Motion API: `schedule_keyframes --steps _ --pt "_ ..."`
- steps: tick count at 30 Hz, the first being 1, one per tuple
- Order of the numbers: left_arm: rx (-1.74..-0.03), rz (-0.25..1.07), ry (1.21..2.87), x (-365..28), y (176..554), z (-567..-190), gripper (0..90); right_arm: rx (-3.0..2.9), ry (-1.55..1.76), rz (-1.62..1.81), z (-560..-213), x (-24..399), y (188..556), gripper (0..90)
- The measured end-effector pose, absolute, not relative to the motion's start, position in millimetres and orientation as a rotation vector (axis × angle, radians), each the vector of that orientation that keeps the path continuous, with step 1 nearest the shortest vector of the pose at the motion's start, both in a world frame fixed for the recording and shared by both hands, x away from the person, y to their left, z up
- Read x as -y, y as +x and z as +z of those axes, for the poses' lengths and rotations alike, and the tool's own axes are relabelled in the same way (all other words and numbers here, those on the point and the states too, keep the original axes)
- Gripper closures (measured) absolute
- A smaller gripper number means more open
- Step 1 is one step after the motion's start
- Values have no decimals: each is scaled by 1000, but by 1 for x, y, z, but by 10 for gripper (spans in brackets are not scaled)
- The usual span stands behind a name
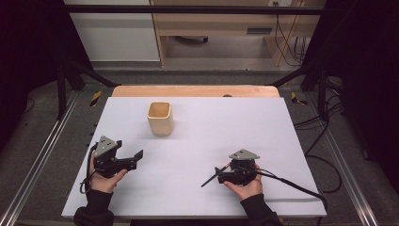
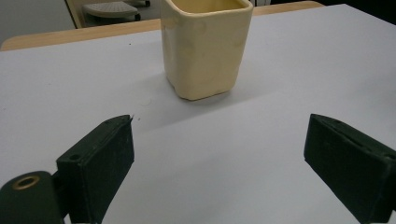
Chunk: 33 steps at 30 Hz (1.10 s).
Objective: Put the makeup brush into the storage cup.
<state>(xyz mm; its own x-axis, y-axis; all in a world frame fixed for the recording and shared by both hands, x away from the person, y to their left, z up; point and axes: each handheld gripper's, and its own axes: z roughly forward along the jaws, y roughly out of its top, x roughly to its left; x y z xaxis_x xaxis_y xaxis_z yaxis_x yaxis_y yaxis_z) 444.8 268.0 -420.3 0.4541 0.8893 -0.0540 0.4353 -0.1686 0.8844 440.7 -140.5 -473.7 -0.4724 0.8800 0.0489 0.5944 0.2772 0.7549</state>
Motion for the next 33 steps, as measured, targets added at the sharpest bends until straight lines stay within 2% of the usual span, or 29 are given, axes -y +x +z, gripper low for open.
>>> schedule_keyframes --steps 18,23,33 --pt "-1137 617 1790 -268 446 -423 80 -2153 1374 968 -488 134 444 168" --pt "-1138 615 1786 -268 446 -423 81 -2162 1355 950 -487 136 444 237" --pt "-1138 613 1786 -269 446 -423 83 -2180 1330 952 -484 138 445 429"
